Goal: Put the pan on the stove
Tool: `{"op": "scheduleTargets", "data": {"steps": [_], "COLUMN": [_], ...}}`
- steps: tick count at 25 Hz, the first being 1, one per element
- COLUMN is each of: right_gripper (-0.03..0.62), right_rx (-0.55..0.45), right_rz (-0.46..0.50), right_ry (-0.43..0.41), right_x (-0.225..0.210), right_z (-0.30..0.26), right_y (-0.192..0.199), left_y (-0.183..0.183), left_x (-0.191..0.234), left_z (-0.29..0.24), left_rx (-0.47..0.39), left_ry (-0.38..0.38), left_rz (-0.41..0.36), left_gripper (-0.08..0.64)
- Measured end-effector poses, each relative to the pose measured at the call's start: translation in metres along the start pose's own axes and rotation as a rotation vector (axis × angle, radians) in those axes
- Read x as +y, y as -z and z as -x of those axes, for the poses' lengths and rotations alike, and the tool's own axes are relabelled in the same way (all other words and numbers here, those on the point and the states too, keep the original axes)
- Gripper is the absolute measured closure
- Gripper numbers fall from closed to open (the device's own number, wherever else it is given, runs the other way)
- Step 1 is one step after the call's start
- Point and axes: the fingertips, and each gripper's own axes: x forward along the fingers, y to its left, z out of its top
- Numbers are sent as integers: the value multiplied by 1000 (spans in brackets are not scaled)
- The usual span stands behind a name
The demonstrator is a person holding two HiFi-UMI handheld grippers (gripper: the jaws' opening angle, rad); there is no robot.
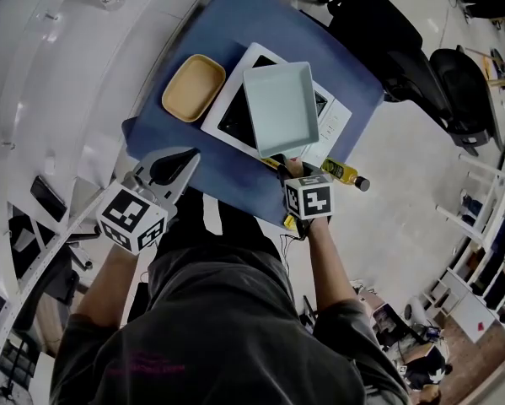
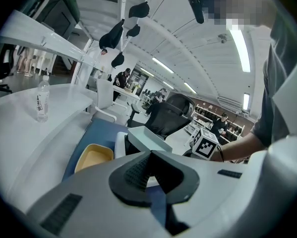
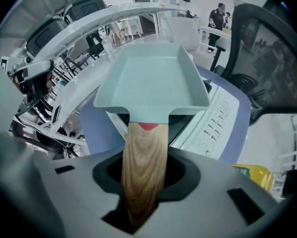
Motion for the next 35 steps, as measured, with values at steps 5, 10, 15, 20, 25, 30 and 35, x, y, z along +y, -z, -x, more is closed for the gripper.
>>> {"op": "scheduleTargets", "data": {"steps": [5,10,15,20,25,30,35], "right_gripper": [471,471,470,469,469,432,345], "right_rx": [19,39,48,55,52,29,-25], "right_rz": [15,59,65,73,66,58,38], "right_ry": [17,62,82,96,98,69,51], "right_x": [-1,-5,-5,-6,-3,3,3], "right_z": [-5,-8,-9,-10,-8,-6,-1], "right_y": [1,2,2,1,1,-1,-5], "left_y": [0,0,-1,-3,-5,-7,-8], "left_x": [5,9,10,10,7,2,-3], "left_z": [-1,-6,-10,-12,-15,-16,-17], "left_rx": [0,1,10,19,28,36,48], "left_ry": [1,6,14,17,24,28,27], "left_rz": [9,15,16,10,-1,-16,-32], "left_gripper": [558,558,558,558,558,558,558]}}
